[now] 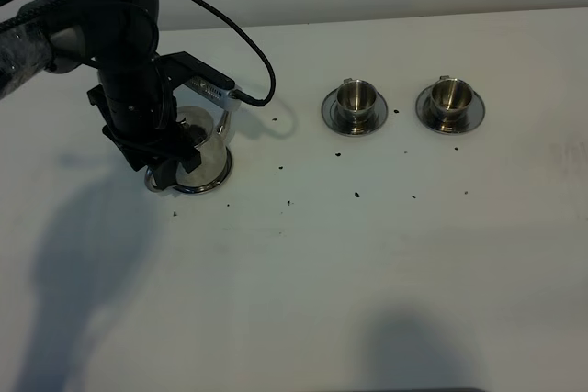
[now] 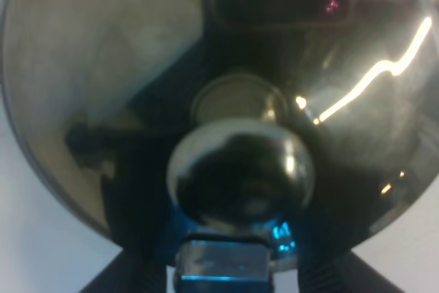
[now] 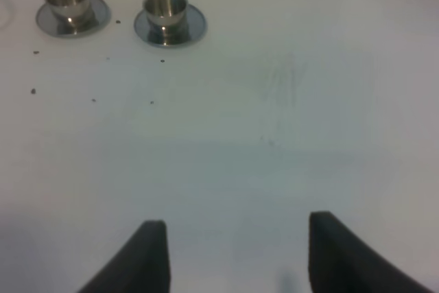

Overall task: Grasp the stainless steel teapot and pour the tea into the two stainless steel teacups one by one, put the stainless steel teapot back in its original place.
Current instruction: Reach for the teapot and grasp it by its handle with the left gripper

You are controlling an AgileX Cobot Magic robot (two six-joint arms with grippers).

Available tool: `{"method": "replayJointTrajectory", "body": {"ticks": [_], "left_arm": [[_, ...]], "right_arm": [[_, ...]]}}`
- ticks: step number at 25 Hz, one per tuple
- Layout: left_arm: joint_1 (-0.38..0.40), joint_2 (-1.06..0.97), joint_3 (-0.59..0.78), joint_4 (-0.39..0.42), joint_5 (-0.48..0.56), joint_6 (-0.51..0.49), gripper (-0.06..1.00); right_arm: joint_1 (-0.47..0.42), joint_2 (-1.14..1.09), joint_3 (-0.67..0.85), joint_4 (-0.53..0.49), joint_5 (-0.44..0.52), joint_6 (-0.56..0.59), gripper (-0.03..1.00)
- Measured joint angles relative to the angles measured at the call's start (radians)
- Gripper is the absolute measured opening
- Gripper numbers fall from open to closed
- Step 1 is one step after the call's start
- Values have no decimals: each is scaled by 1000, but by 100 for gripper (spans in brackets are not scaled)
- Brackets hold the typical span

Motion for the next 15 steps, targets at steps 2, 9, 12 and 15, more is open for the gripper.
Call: {"method": "replayJointTrajectory", "body": {"ticks": [2, 9, 12, 15], "left_arm": [[0, 0, 0, 0, 0, -4, 45], [0, 0, 0, 0, -1, -24, 44], [0, 0, 0, 0, -10, -28, 44], [0, 0, 0, 0, -21, -35, 44]], "right_arm": [[0, 0, 0, 0, 0, 0, 44], [0, 0, 0, 0, 0, 0, 44], [0, 0, 0, 0, 0, 0, 44], [0, 0, 0, 0, 0, 0, 44]]}}
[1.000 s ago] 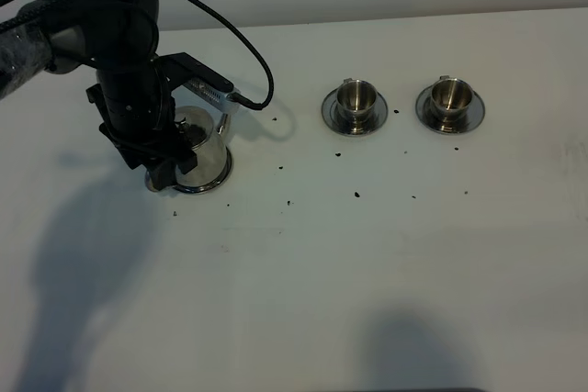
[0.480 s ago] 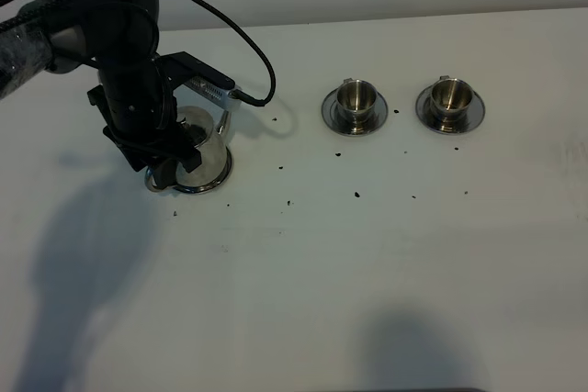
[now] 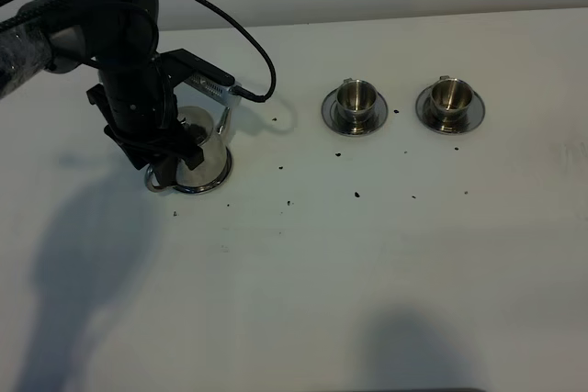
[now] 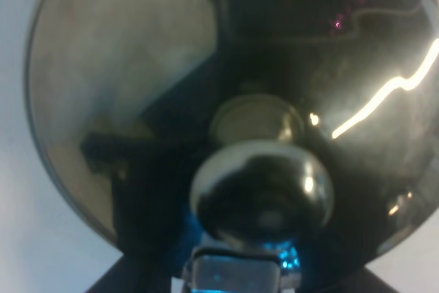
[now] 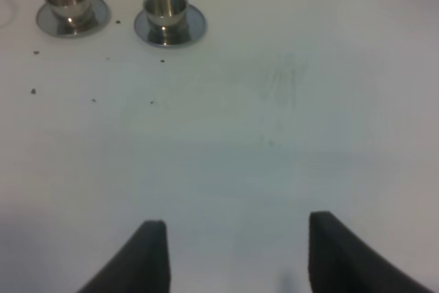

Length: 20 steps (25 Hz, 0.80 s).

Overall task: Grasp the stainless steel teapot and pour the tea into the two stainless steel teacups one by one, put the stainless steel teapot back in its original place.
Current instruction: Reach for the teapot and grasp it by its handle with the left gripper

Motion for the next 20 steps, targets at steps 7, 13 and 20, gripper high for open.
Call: {"method": "replayJointTrajectory", "body": {"ticks": [7, 13, 20], "left_arm": [[0, 0, 0, 0, -13, -8, 44], [0, 0, 0, -4, -17, -13, 43], [0, 0, 0, -18, -17, -17, 33]], "right_arm": [[0, 0, 0, 0, 0, 0, 44], [0, 0, 0, 0, 0, 0, 44], [0, 0, 0, 0, 0, 0, 44]]}}
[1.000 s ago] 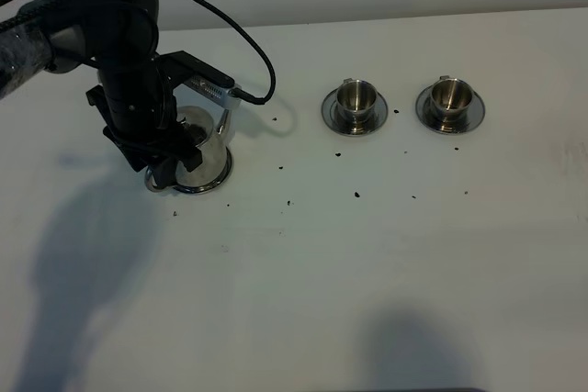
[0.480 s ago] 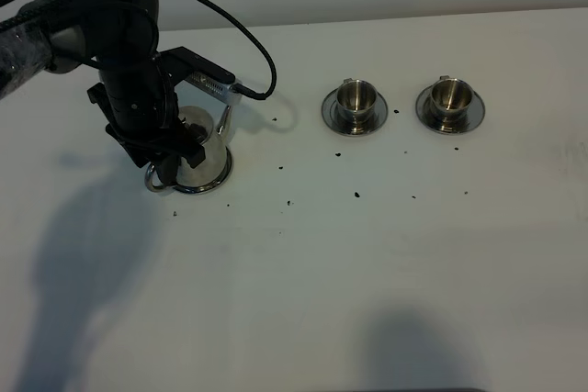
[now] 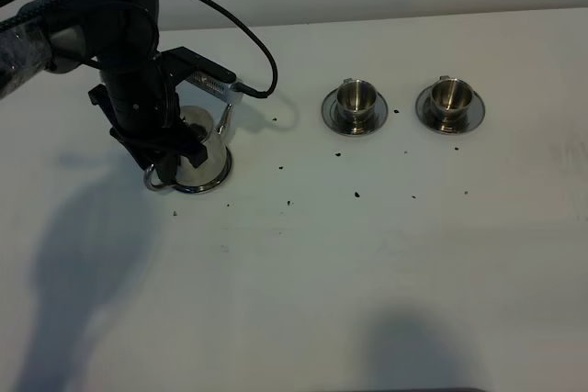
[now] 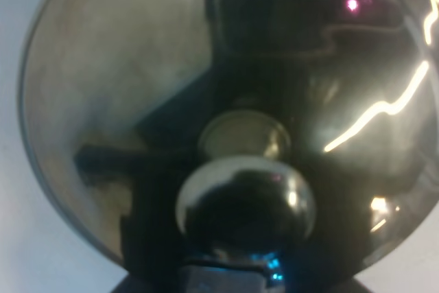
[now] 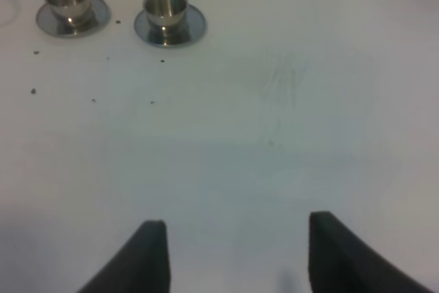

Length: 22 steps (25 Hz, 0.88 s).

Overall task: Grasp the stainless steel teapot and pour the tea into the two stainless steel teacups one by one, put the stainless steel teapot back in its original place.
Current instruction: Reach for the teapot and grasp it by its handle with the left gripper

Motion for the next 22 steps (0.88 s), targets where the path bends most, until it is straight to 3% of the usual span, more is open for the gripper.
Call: {"method": "replayJointTrajectory", "body": {"ticks": [6, 22], "left_arm": [[0, 0, 0, -8, -21, 0, 23], [0, 0, 0, -11, -26, 0, 23]], "right_arm": [[0, 0, 0, 0, 0, 0, 44], [0, 0, 0, 0, 0, 0, 44]]}}
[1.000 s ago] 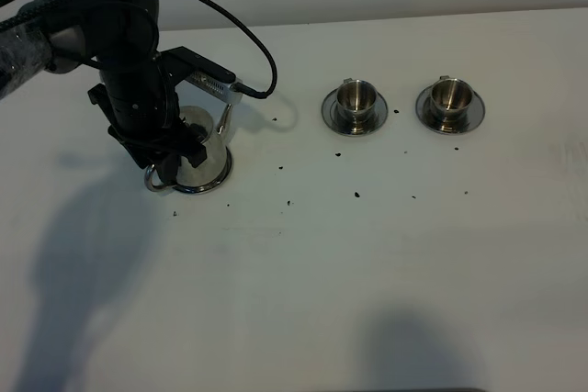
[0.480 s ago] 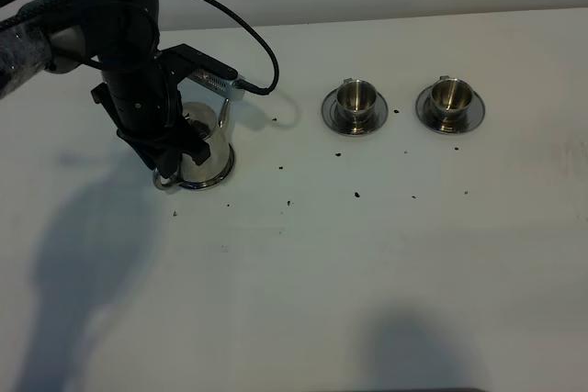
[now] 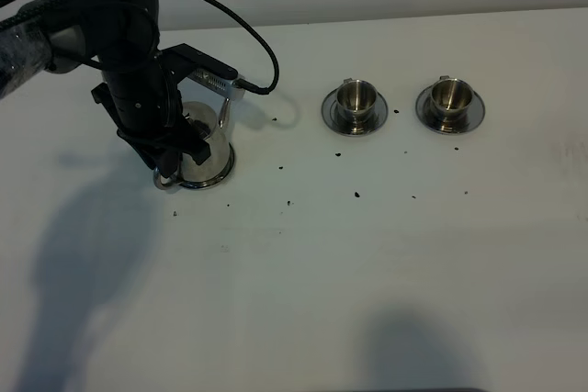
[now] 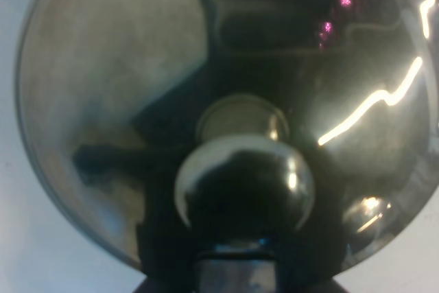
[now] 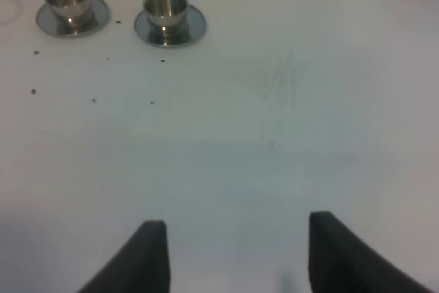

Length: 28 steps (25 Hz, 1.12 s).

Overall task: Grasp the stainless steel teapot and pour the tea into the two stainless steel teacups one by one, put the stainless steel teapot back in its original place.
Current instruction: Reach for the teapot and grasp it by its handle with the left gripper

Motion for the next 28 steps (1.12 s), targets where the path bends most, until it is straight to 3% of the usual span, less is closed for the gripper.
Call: {"method": "replayJointTrajectory", "body": {"ticks": [28], "left_arm": [[0, -40, -8, 2, -7, 20, 23]], "right_arm": [[0, 0, 0, 0, 0, 0, 44]]}}
